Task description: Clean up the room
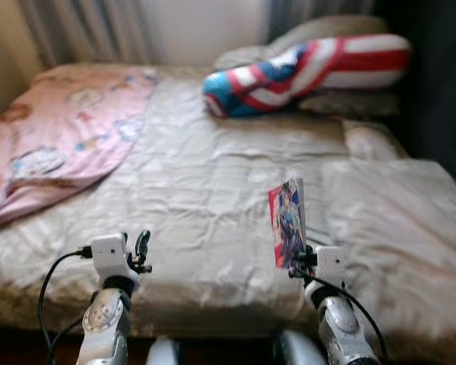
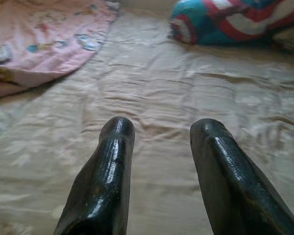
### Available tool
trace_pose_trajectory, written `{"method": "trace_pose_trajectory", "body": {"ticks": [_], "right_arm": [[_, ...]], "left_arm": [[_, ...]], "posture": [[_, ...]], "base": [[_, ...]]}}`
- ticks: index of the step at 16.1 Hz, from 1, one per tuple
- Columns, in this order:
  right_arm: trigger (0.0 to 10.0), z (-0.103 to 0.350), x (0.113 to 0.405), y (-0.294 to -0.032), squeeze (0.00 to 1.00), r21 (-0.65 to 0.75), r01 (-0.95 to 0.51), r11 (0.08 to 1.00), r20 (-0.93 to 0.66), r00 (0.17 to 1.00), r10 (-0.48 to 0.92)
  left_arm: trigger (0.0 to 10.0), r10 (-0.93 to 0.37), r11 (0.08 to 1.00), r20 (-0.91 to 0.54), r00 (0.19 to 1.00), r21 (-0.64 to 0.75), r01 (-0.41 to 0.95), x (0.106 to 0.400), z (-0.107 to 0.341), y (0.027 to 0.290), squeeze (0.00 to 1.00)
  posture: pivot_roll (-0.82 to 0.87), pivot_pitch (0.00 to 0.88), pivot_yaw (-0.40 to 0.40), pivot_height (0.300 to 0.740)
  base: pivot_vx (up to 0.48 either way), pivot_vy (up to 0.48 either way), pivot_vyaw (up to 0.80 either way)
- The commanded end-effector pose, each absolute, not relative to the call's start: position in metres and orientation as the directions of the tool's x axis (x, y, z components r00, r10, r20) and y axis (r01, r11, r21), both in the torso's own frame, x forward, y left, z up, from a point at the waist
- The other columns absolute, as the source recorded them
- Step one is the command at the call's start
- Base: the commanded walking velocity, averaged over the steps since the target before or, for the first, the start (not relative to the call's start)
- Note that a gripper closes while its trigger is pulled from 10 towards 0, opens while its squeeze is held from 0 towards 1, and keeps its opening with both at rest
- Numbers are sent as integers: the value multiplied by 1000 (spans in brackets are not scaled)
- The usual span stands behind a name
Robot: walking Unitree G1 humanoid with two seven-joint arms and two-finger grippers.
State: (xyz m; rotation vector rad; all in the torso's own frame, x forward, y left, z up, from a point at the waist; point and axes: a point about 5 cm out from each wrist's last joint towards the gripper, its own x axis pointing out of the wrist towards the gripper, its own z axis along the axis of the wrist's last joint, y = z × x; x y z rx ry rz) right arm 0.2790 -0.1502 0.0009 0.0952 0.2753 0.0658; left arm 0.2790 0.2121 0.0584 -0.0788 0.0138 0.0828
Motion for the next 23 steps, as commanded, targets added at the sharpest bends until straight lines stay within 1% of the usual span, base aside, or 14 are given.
{"method": "trace_pose_trajectory", "body": {"ticks": [1,7,9,12,16,23], "right_arm": [[10000,9,284,-152,0,98,-55,994,-223,972,76],[10000,8,283,-146,0,105,-101,989,-223,967,122],[10000,10,283,-143,0,98,-137,986,-202,967,155],[10000,11,283,-141,0,107,-146,983,-195,967,165],[10000,9,283,-143,0,124,-132,983,-206,966,156],[10000,8,282,-141,0,131,-132,983,-217,963,159]], "left_arm": [[10000,88,992,-22,996,-85,-89,279,58,214,0],[10000,81,991,-34,996,-101,-84,280,57,212,0],[10000,87,990,-33,996,-105,-90,280,58,214,0],[10000,87,990,-33,996,-106,-90,279,58,214,0],[10000,84,991,-34,996,-106,-87,280,58,213,0],[10000,78,991,-36,996,-106,-82,280,59,214,0]], "posture": [[8,66,-3,632],[11,71,-6,632],[10,75,-7,632],[11,78,-7,632],[10,80,-6,632],[13,83,-2,632]], "base": [[0,0,0],[0,0,0],[0,0,800],[0,0,621],[0,0,0],[288,0,0]]}}
